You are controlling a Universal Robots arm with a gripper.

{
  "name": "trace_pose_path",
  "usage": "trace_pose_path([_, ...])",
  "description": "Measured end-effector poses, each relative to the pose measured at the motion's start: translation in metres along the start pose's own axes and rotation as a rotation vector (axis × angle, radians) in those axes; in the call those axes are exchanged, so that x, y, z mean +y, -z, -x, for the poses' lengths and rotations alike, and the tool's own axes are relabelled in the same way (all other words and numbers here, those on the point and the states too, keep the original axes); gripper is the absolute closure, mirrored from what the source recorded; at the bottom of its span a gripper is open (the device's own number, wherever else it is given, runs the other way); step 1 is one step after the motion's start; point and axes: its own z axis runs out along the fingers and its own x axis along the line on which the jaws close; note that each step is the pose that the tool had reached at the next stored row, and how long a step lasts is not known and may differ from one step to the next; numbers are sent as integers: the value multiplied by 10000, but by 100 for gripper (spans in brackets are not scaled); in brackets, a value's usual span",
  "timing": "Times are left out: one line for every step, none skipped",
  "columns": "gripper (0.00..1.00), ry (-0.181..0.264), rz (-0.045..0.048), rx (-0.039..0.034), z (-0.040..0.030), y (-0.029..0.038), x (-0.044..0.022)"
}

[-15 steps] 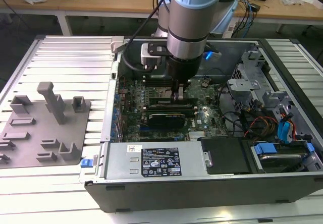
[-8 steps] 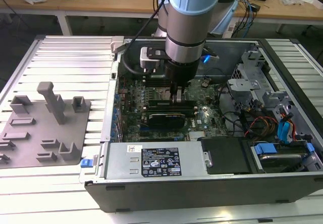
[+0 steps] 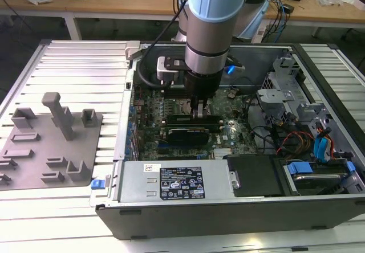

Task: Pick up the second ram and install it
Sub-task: 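Insert the second ram into the second slot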

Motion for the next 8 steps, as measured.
trace_pose_path([86, 0, -2, -3, 0, -5, 0])
trace_pose_path([86, 0, 0, -1, 0, -6, 0])
trace_pose_path([86, 0, 0, -1, 0, -6, 0])
trace_pose_path([86, 0, 1, 0, -1, -6, 0])
trace_pose_path([86, 0, 0, -2, 0, -8, 0])
trace_pose_path([86, 0, 0, -1, -1, -9, 0])
trace_pose_path([86, -1, 0, -2, -1, -11, 0])
trace_pose_path([86, 0, 0, -1, -1, -12, 0])
